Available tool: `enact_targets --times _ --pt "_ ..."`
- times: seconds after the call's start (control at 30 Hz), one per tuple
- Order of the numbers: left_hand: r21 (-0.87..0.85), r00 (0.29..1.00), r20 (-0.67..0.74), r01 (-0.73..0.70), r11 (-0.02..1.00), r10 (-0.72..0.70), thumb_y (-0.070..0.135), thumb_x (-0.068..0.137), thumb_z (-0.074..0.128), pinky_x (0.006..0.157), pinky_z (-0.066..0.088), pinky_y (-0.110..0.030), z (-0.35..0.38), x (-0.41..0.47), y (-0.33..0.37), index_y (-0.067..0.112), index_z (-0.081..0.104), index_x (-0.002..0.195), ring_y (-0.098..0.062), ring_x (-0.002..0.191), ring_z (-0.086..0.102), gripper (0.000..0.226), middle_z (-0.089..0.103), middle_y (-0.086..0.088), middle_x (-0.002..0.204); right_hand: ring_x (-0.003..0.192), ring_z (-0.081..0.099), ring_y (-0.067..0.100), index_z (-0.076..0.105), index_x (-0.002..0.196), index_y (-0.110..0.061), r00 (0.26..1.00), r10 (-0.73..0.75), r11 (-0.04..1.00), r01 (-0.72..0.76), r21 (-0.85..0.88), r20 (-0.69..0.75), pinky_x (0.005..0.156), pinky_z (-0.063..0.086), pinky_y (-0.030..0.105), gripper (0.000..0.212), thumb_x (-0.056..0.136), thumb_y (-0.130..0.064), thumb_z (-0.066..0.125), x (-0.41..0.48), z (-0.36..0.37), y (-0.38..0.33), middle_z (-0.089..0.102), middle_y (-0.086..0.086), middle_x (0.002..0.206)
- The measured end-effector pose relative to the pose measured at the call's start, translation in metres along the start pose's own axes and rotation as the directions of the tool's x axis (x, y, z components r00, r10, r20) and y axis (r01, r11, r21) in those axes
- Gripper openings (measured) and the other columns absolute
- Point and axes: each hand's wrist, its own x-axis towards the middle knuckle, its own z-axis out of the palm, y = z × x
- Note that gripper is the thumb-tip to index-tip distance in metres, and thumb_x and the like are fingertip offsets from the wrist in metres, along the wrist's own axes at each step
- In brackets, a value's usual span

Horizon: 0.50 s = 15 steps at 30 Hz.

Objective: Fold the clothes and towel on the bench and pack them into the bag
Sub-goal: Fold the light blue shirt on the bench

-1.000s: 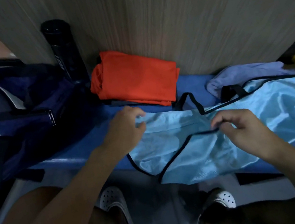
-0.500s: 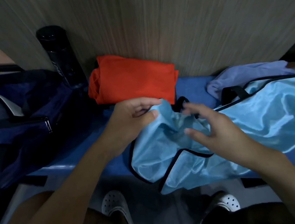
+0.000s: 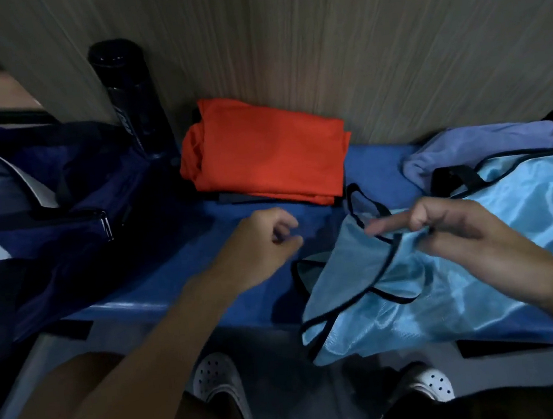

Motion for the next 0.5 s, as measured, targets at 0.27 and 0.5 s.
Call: enact_targets --times 0.27,0.5 --pt "0.385 0.991 0.126 -0.099 0.918 0.054 0.028 0.084 0.076 0.085 0.047 -0.032 0.023 -0.007 0.003 0.02 0.067 0.097 -0.015 0.098 0.055 0.017 0.056 0.004 0.098 0.113 0.064 0.027 0.045 0.072 -0.018 0.999 0.013 1.0 -0.013 -0.007 -0.034 0.094 0.046 0.044 0.036 0.084 0.015 0.054 -0.01 -0.012 0.01 0.073 0.01 0.091" --pt "-0.205 0.973 -0.215 0.037 0.978 -0.082 0.011 0.093 0.064 0.048 0.036 -0.016 0.005 0.01 0.018 0.012 0.06 0.078 -0.002 0.045 0.042 0.015 0.052 0.004 0.055 0.094 0.068 0.014 0.064 0.106 -0.019 0.954 -0.19 0.979 0.202 0.03 -0.232 0.082 0.053 0.022 0.025 0.084 -0.009 0.073 -0.01 -0.026 0.014 0.07 0.008 0.093"
